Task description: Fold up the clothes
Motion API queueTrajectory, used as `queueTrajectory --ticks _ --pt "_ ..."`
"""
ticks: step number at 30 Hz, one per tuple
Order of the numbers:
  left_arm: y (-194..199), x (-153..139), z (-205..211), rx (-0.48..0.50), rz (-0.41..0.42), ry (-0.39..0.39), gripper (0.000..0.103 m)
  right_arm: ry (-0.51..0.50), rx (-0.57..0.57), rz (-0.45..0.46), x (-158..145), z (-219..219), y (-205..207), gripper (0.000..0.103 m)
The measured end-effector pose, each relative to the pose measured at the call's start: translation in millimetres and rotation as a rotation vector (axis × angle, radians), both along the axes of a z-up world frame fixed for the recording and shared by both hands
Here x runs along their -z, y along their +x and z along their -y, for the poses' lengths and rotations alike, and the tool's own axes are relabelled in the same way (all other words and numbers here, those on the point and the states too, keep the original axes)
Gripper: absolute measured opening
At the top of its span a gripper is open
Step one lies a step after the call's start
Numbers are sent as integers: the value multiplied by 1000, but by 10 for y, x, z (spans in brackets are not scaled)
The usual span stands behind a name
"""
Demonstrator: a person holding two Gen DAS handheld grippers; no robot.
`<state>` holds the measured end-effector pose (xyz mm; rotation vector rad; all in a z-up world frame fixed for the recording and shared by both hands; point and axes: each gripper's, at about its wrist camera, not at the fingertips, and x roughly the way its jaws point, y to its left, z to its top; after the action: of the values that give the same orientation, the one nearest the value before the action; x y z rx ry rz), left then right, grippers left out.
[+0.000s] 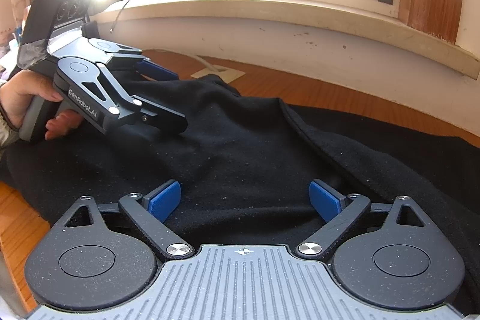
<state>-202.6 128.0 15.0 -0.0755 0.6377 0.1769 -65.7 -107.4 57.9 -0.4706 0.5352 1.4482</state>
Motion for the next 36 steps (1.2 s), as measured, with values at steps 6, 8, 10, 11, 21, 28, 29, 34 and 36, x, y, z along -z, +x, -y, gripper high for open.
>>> queueTrajectory --ticks 6,8,10,11,21,28,29,34,36 --pt "-4 -5 -5 -2 1 2 103 0 -1 0 2 -1 1 93" --pt "-4 -6 -2 -2 0 4 103 0 -2 0 1 3 3 93" --pt "-4 -7 1 -3 0 6 103 0 -2 0 1 5 1 93" --pt "-4 -5 1 -3 0 5 103 0 -3 0 1 7 2 93" --pt "-2 -4 -4 0 -1 4 103 -1 -4 -1 -3 11 11 93" --pt "-3 -5 -5 -5 -1 4 103 -1 -4 -2 -5 11 11 93" --pt "-3 -6 -5 -5 -1 4 103 0 -4 -4 -6 12 13 93" --pt "-2 -11 9 -9 -3 13 103 53 22 -2 -71 150 74 94" --pt "-5 -18 20 -12 0 22 103 90 52 -1 -138 309 170 94"
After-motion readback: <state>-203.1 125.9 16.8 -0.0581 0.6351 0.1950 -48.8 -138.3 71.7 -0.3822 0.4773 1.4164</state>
